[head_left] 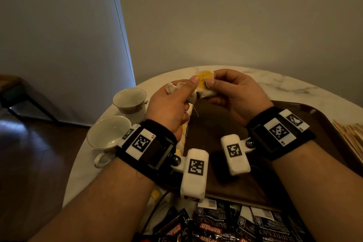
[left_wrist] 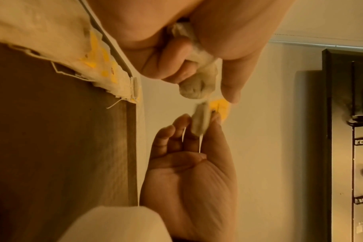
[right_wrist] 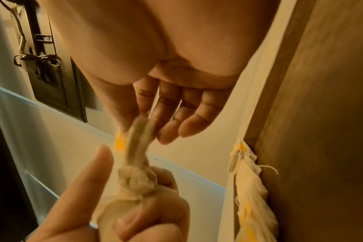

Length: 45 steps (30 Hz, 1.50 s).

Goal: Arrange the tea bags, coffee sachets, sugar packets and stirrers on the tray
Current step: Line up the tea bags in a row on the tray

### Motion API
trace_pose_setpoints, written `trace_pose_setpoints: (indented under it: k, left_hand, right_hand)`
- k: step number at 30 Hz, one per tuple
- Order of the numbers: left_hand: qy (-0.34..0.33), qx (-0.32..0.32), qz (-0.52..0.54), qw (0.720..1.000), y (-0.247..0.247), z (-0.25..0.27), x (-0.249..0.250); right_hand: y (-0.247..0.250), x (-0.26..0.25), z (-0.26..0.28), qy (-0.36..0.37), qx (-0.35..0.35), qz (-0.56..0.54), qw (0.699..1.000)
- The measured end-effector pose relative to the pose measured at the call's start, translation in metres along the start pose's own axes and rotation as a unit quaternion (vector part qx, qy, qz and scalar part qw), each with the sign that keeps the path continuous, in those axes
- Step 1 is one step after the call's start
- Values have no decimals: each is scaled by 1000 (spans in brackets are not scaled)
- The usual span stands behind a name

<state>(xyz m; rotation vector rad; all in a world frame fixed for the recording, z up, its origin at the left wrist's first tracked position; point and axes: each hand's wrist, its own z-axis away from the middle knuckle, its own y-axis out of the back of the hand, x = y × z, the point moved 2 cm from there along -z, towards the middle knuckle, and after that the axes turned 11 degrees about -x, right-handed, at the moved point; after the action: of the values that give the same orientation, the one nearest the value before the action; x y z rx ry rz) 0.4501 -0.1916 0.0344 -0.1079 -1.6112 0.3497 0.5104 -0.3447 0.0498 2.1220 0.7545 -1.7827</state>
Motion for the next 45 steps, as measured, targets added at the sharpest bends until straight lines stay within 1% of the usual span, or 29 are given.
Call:
trace_pose_setpoints:
  k: [3,6,9,11,13,16,19,21,27,31,33,36,38,41,45]
  left_hand:
    - [-8,7,-9,1000,-1,0,-1]
    - [-6,29,-8,1000,5,-3,0]
    - [-11,46,-17,999,8,-4,2]
    - [-24,71,-8,997,9,-5,4]
    - [-36,97,-20,994,10,-6,6]
    - [-46,114,-27,992,13,-7,8]
    - [-50,118,-24,992,14,-7,9]
    - [-53,111,-33,992,15,-8,8]
    - [-57,110,-50,991,16,-9,6]
    - [-47,107,-51,992,16,-10,5]
    - [-34,111,-38,993,15,-10,5]
    - [7,108,2,994,10,-9,4]
    - [31,92,35,995,6,-6,5]
    - [69,78,74,992,0,-2,5]
    - [87,63,98,989,-2,-1,0]
  right_hand:
    - [-4,2,2,-21,-20,49,998]
    - [-6,2,2,-42,-21,57,997]
    - [-6,-2,-3,-64,4,61,996]
    - [-4,-2,-10,-82,37,46,995]
    - [-2,4,-17,-117,76,12,990]
    - [0,21,-26,-187,121,-12,975]
    - [-1,40,-32,-252,125,11,960]
    - [-3,47,-36,-271,119,41,954]
    - [-4,52,-45,-297,104,96,944]
    - [-5,53,-47,-305,103,130,938]
    - [-5,53,-49,-314,96,147,933]
    - [-7,50,-49,-324,74,165,929]
    - [-8,46,-46,-323,67,157,931]
    - [-8,34,-35,-318,74,99,940]
    - [-6,6,-12,-253,68,41,964]
